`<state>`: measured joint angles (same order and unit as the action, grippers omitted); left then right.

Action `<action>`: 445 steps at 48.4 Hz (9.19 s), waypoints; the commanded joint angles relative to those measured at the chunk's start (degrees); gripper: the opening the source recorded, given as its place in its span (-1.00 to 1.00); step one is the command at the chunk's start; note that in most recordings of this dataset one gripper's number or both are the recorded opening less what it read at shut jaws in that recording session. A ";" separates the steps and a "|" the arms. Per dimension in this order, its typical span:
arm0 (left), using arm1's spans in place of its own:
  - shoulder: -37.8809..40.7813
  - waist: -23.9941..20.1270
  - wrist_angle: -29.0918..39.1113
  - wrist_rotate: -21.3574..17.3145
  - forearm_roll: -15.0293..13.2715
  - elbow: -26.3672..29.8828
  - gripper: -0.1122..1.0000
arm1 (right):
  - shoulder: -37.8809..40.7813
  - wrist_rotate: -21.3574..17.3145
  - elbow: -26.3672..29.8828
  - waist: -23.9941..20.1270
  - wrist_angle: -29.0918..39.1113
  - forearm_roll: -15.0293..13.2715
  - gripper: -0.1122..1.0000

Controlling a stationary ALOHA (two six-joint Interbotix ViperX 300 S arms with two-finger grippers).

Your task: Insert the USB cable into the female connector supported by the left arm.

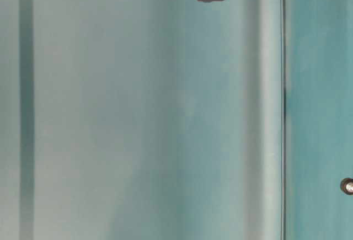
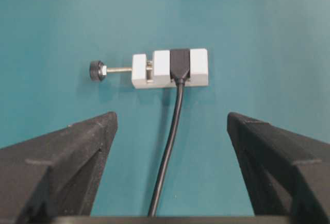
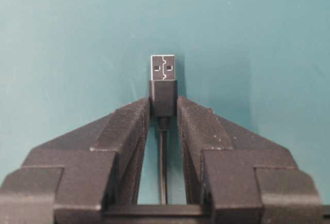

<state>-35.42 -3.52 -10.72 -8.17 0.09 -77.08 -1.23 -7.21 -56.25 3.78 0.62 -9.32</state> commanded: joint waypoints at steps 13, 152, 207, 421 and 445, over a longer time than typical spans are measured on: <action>0.09 0.09 -2.20 0.00 0.00 -0.35 0.87 | -4.31 -0.53 14.85 -3.08 21.01 -0.18 -0.43; 38.50 -0.26 -19.86 0.35 -0.26 12.39 0.86 | 27.33 -0.35 55.55 -3.78 36.39 -4.66 -0.43; 35.33 -1.05 -16.88 0.44 -0.35 10.37 0.85 | 21.45 -3.60 43.77 -5.36 28.56 -4.66 -0.43; 51.24 1.32 -46.14 0.88 -0.09 11.87 0.85 | 26.37 -1.05 51.42 -5.45 24.79 -4.66 -0.43; 51.24 2.11 -42.45 0.62 -0.09 13.62 0.85 | 26.54 0.53 53.70 -5.27 24.87 -4.66 -0.43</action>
<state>16.08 -2.72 -53.53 -7.91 -0.09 -65.83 26.37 -6.86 -5.89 -1.32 27.25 -13.80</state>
